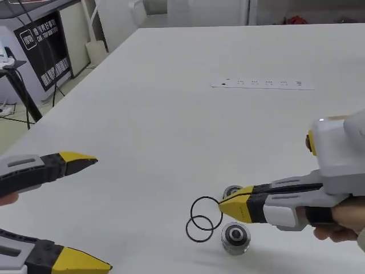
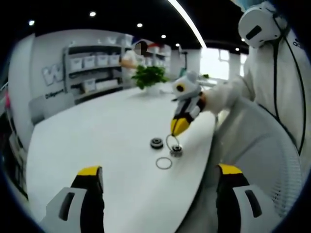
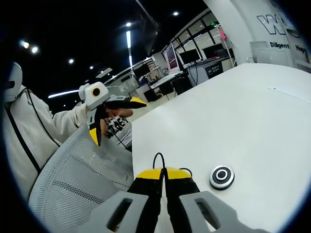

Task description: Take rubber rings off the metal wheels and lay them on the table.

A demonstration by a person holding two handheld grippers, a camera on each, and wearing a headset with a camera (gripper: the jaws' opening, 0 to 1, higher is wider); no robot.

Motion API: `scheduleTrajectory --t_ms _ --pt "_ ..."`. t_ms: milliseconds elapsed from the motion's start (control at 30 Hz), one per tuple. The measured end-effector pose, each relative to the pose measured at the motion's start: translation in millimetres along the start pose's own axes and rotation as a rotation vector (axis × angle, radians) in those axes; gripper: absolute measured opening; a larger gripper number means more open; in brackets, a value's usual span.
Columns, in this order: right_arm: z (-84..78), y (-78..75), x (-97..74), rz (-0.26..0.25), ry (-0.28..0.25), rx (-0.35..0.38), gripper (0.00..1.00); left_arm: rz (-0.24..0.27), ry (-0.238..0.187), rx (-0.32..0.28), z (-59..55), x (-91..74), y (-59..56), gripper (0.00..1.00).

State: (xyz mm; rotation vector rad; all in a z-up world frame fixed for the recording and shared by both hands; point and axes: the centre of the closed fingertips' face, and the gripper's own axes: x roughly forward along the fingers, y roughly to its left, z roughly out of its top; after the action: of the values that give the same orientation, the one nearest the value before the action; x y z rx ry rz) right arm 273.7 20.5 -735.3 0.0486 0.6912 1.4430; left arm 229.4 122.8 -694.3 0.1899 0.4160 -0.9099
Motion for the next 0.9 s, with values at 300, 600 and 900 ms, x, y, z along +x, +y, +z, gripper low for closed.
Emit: scheduleTrajectory --t_ms 300,600,900 --pt "-11.3 -6.1 17.1 0.013 0.049 0.005 0.0 0.007 -0.007 -0.014 -1.3 -1.6 -3.3 0.98" --pt "-24.0 -18.2 26.9 -0.004 0.092 0.026 0.0 0.011 -0.01 -0.019 -1.2 -2.4 -4.0 0.98" --pt "-32.7 -24.6 35.3 -0.023 0.119 0.04 0.0 0.012 -0.009 -0.022 -1.6 -2.3 -4.2 0.98"
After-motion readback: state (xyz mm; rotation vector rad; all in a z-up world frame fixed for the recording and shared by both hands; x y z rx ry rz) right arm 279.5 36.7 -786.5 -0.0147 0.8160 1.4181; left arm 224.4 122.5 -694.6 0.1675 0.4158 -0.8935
